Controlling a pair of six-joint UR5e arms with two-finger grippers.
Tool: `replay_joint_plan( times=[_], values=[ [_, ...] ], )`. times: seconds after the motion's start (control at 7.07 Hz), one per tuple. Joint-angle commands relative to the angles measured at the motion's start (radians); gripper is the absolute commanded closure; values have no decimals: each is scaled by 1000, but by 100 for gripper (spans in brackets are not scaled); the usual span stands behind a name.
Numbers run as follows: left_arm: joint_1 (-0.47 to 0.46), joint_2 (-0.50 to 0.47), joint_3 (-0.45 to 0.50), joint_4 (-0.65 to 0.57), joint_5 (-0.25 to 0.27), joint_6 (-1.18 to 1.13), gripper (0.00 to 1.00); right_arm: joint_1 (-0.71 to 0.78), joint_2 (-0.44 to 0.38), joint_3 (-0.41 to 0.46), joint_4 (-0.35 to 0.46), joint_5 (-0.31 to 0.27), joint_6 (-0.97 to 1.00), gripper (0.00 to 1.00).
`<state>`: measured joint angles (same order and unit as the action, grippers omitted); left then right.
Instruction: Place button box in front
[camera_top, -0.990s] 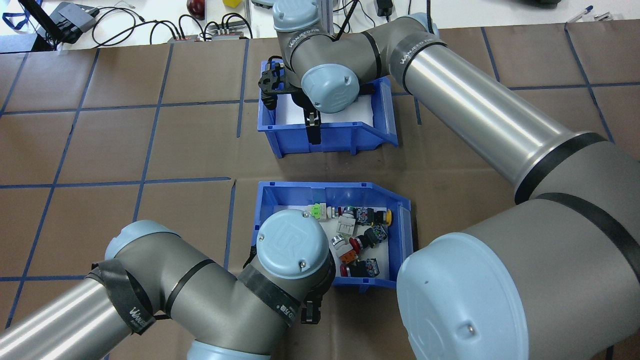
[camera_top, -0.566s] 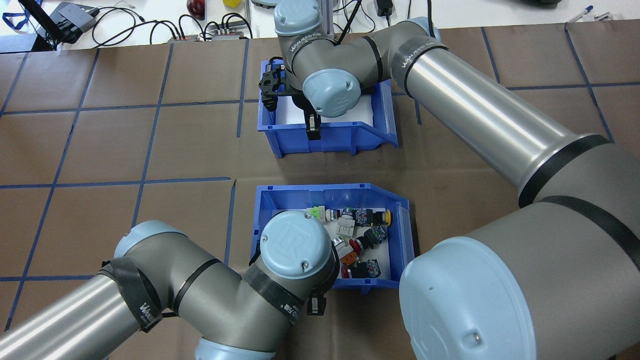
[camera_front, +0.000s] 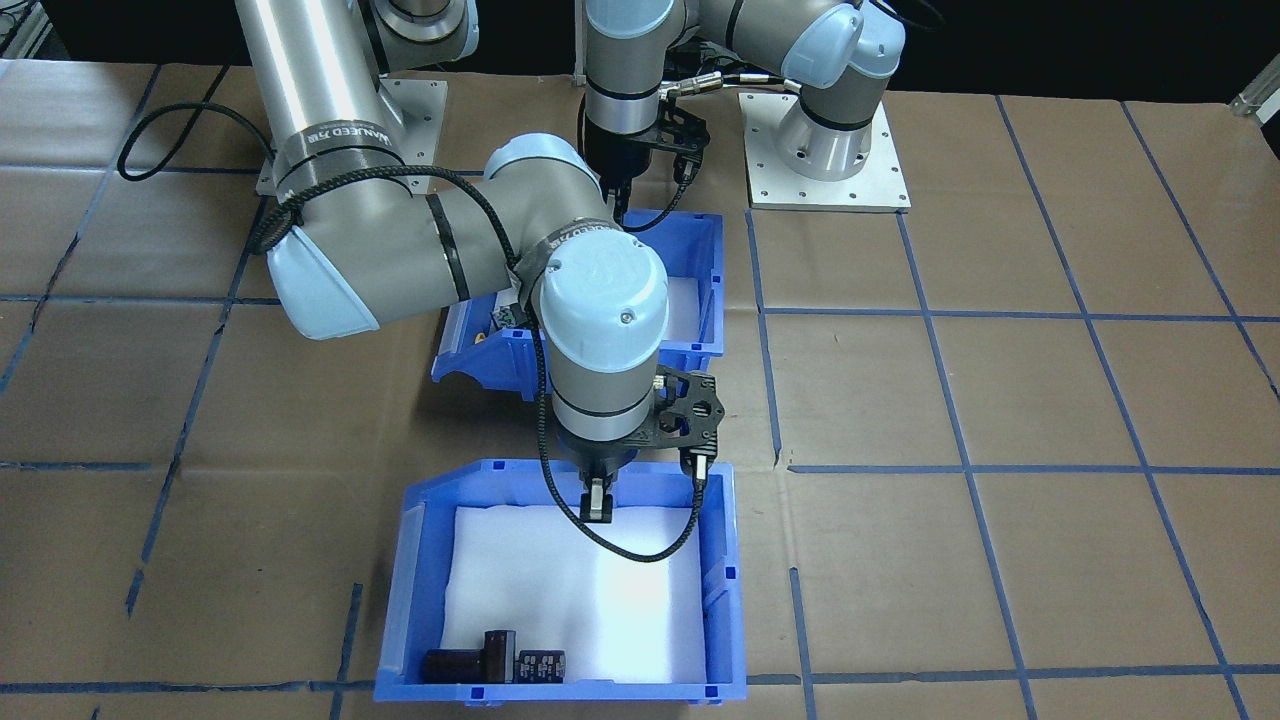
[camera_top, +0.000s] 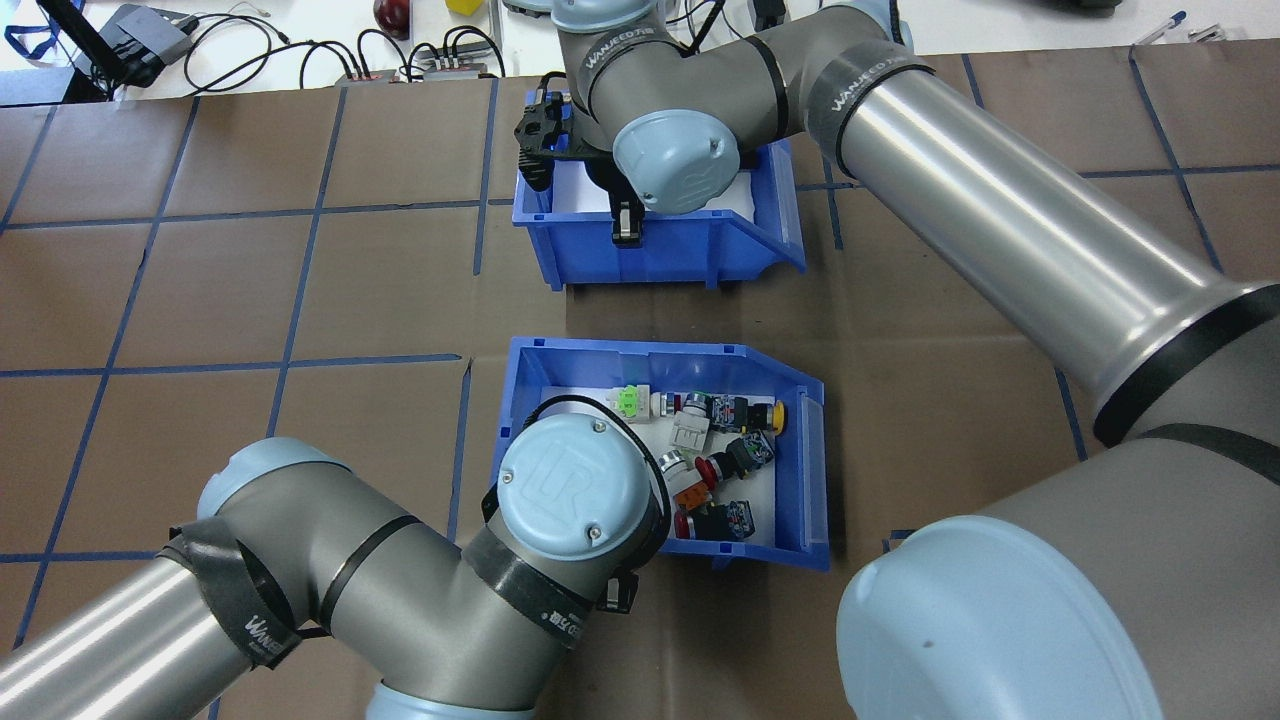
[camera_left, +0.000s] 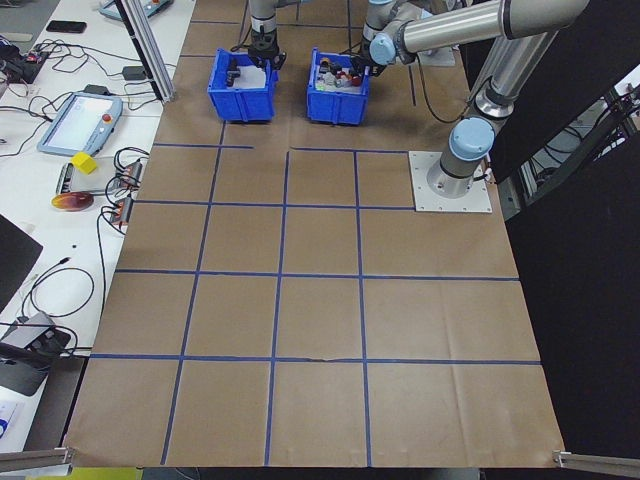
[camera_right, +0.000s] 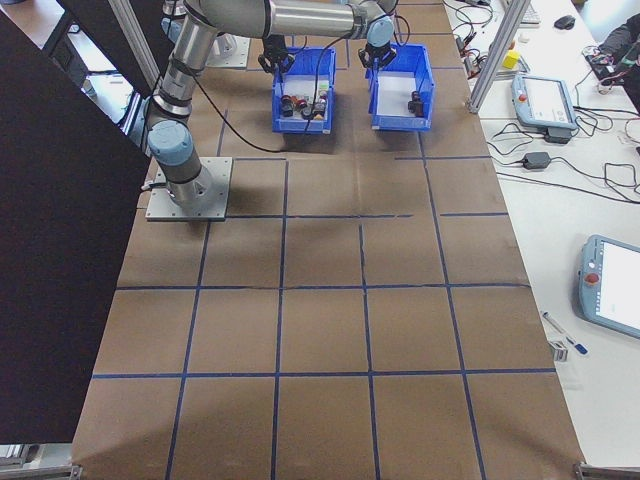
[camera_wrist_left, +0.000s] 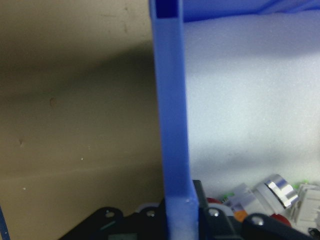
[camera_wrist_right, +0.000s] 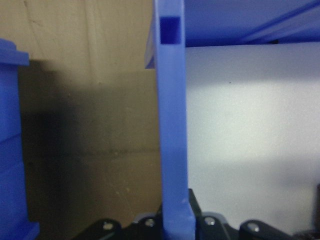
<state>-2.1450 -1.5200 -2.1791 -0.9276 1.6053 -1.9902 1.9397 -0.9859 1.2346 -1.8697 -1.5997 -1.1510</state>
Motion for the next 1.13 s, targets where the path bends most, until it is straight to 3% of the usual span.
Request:
replay_joint_plan(
  times=[0.0, 0.28, 0.42, 0.71, 0.99],
  values=[
    [81, 33, -1, -34, 94, 139, 100, -104, -45, 11, 3, -49, -79, 94],
    [283, 50, 24, -39, 88, 320, 100, -241, -80, 16, 9, -52, -237, 94],
    [342, 16, 80, -40, 85, 379, 100, -304, -98, 22, 17, -52, -306, 94],
    [350, -140, 229, -36, 82, 410, 100, -408, -166, 92, 17, -51, -445, 94],
    [349, -282, 422, -42, 23, 400, 99, -481, -265, 217, 12, -43, -536, 94]
  ],
)
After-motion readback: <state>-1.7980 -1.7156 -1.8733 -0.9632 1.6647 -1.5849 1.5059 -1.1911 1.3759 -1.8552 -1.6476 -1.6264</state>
